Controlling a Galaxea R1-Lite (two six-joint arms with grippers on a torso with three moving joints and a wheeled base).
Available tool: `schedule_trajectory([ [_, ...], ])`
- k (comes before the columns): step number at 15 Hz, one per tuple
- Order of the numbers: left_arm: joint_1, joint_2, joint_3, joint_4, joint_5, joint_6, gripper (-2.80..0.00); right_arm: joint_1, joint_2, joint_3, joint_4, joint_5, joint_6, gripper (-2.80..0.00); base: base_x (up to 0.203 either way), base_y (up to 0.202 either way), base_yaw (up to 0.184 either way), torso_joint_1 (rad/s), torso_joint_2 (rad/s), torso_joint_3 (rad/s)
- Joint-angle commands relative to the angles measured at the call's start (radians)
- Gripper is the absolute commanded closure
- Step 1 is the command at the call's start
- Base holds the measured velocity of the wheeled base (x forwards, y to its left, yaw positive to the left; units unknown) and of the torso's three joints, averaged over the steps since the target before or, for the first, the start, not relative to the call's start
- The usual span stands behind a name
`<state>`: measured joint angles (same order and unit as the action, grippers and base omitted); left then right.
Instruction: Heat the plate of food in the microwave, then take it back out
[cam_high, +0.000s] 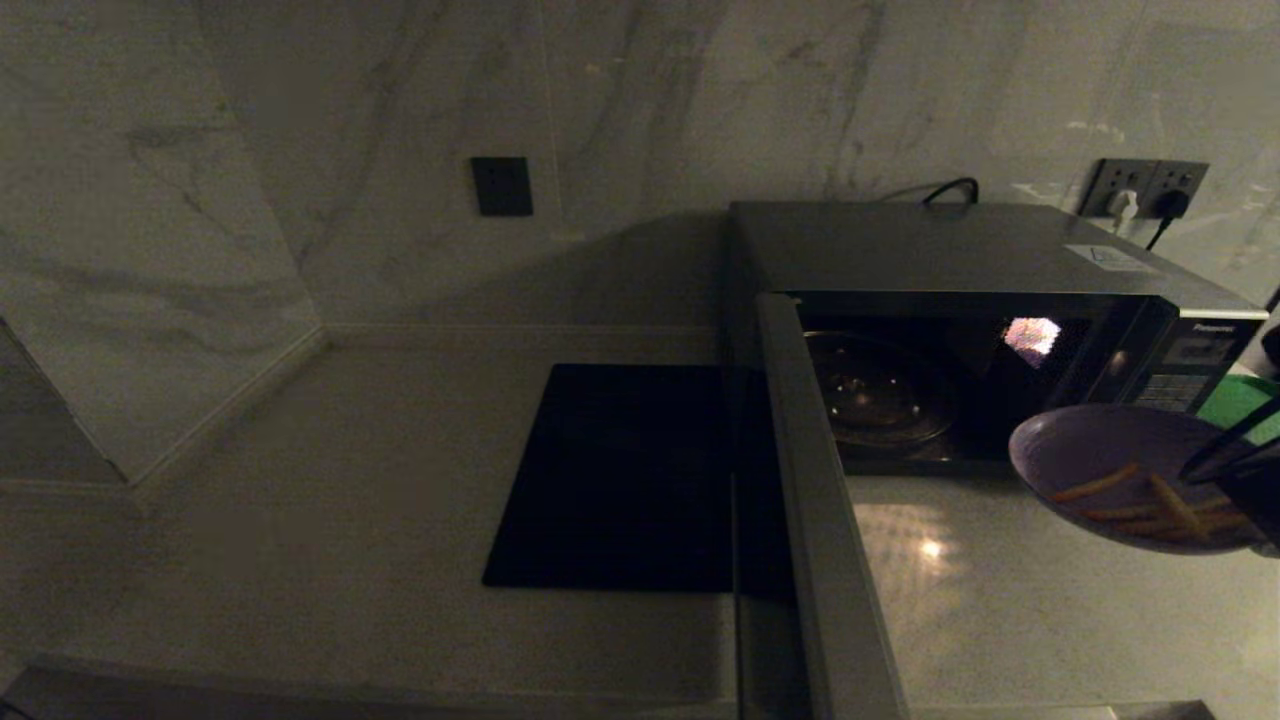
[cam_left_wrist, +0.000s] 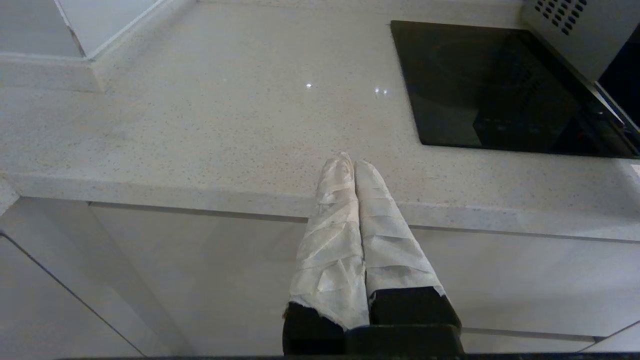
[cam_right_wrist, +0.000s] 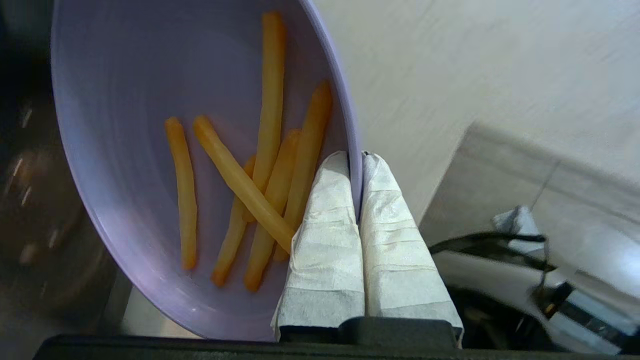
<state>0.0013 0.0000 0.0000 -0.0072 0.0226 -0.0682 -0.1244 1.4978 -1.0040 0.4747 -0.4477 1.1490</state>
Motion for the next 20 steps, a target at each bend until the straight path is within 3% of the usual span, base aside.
schedule_trajectory([
  [1,0.000,0.000,0.000,0.000,0.000,-0.001,0.00,-0.088,0.027,-0.008,-0.002,-0.002,-0.022,0.00,0.000,0.000,0.000,0.000,0.00,0.000],
  [8,0.000,0.000,0.000,0.000,0.000,-0.001,0.00,-0.261,0.157,-0.055,-0.047,0.001,-0.073,0.00,0.000,0.000,0.000,0.000,0.00,0.000],
  [20,0.000,0.000,0.000,0.000,0.000,-0.001,0.00,-0.423,0.422,-0.056,-0.243,0.016,-0.126,0.00,0.000,0.000,0.000,0.000,0.00,0.000],
])
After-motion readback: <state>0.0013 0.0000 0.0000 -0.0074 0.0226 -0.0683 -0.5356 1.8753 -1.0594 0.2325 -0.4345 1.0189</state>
